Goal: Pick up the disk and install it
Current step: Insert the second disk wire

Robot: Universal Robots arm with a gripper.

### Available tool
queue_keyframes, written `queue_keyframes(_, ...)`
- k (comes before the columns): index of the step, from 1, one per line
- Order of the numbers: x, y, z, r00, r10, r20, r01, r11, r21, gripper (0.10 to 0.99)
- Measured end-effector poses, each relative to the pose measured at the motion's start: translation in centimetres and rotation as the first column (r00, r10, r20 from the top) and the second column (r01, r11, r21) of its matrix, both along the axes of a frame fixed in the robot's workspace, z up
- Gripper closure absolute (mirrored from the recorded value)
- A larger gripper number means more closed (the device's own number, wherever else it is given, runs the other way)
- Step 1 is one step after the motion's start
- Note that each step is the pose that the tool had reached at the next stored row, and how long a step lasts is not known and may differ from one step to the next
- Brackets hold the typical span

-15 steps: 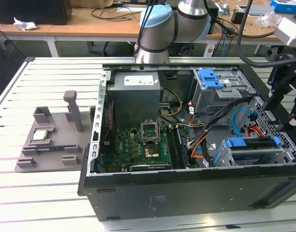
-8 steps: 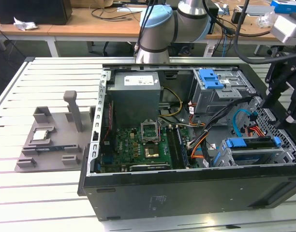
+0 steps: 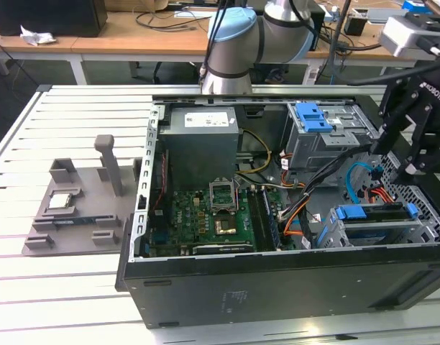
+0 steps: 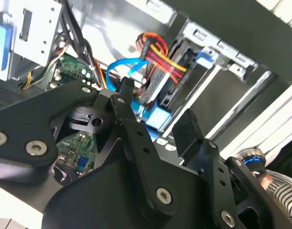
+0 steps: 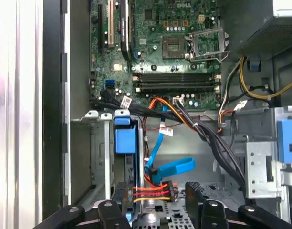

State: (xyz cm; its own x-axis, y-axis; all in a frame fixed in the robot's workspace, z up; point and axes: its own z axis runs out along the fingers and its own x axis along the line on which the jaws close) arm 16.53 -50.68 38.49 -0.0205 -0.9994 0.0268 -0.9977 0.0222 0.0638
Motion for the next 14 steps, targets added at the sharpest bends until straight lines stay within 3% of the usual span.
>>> queue_keyframes(3, -0.60, -0.21, -0.27, 0.9999, 0.011, -0.0005, -0.011, 0.9999, 0.000, 0.486)
queue_keyframes(8, -0.66, -0.88, -1.06, 0.9994, 0.032, -0.0112, -0.032, 0.9995, 0.000, 0.486)
queue_keyframes(14, -0.68, -0.97, -1.46, 0.9994, 0.033, -0.0113, -0.033, 0.9995, 0.000, 0.486)
